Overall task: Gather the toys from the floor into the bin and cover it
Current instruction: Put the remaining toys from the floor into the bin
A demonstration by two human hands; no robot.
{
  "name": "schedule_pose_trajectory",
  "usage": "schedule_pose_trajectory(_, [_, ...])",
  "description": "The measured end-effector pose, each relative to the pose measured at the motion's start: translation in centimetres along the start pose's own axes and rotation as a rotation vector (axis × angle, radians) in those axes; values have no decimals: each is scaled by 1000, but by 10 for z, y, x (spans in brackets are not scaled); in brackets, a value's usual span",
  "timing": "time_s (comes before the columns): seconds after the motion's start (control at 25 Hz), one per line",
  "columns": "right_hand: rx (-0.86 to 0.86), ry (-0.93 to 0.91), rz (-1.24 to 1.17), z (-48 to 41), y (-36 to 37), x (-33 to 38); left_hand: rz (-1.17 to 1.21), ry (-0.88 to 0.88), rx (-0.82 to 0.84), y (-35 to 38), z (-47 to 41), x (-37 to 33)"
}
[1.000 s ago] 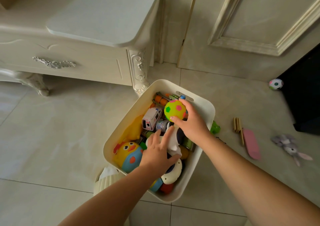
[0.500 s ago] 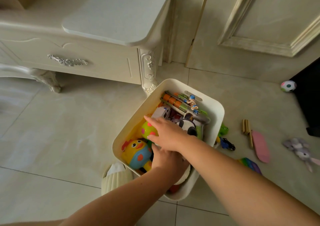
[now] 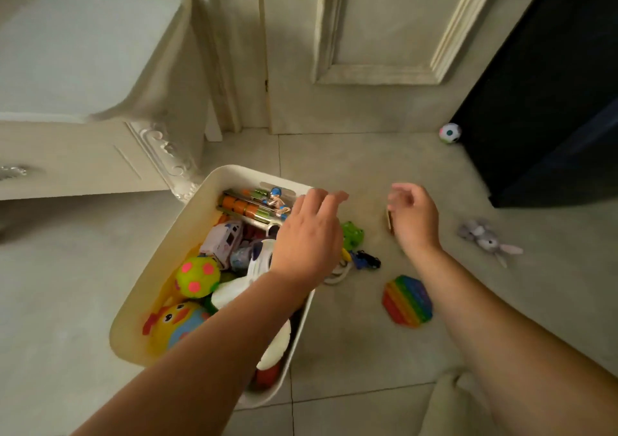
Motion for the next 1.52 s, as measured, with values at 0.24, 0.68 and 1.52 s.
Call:
schedule_pose_trajectory(0.24, [24, 378, 175, -25, -53, -143, 305, -151, 359, 128, -52, -29])
schedule_pose_trajectory(0.68, [365, 516, 632, -104, -5, -226, 598, -568, 612, 258, -68, 15])
schedule_pose_trajectory(1.52, [472, 291, -168, -87, 58, -150, 1467, -883, 363, 257, -95, 44])
Point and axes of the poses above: each hand's wrist, its own z-axis away from the middle knuckle, its own y-axis out of the palm, x = y × z, the point moved 6 cm from there along -z, towards the middle knuckle, and after that the axes turned 15 degrees about x, right-handed, at the moved point
